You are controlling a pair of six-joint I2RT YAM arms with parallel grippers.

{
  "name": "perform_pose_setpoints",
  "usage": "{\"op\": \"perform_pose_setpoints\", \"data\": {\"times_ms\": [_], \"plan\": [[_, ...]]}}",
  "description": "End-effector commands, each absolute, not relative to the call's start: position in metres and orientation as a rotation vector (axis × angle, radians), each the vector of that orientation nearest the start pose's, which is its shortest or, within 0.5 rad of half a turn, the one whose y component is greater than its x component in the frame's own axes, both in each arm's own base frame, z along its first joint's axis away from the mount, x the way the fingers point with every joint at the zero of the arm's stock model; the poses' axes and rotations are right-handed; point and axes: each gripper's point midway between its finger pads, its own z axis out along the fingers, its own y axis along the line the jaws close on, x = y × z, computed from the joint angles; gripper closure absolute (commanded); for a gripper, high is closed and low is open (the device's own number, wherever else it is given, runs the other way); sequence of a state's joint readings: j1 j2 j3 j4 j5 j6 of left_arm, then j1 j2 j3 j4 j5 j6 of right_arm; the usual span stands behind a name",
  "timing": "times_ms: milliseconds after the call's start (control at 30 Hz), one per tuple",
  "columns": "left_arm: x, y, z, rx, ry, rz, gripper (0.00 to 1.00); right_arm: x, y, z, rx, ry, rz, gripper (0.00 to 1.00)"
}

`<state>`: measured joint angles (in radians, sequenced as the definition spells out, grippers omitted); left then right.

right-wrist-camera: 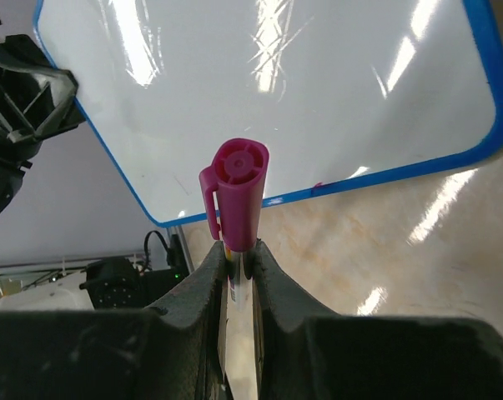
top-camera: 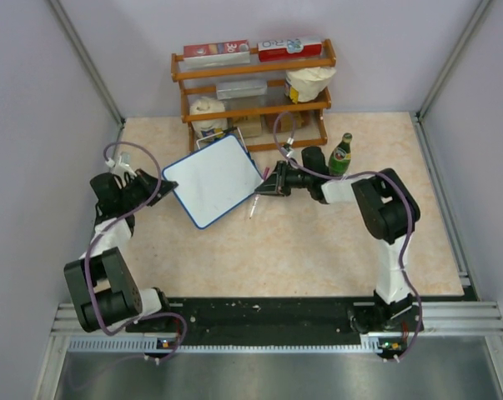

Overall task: Write a sentence on the whiteboard
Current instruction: Pick up the whiteboard from the whiteboard stand.

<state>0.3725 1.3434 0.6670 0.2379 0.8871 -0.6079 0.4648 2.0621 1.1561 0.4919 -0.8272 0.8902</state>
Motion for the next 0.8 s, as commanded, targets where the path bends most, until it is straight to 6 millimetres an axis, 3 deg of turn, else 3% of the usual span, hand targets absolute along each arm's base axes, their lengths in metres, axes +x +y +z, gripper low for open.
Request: {"op": "perform_pose_setpoints", "data": {"times_ms": [0,400,567,767], "plan": [[0.351,-0.036,0.204,-0.182,1.809,-0.990,1.00,0.371,0.337,0.119,-0.218,2.146,1.642,1.00],[0.362,-0.042,0.273,-0.006,1.609,-1.013,1.00,0.357,0.325,0.147,-0.271,2.101,1.641,1.00],[0.369,-0.044,0.294,0.045,1.549,-1.034,1.00,0.358,0.322,0.151,-0.275,2.109,1.605,1.00],[0.372,-0.051,0.305,0.068,1.488,-1.121,1.00,0.360,0.322,0.150,-0.279,2.123,1.588,1.00]]}}
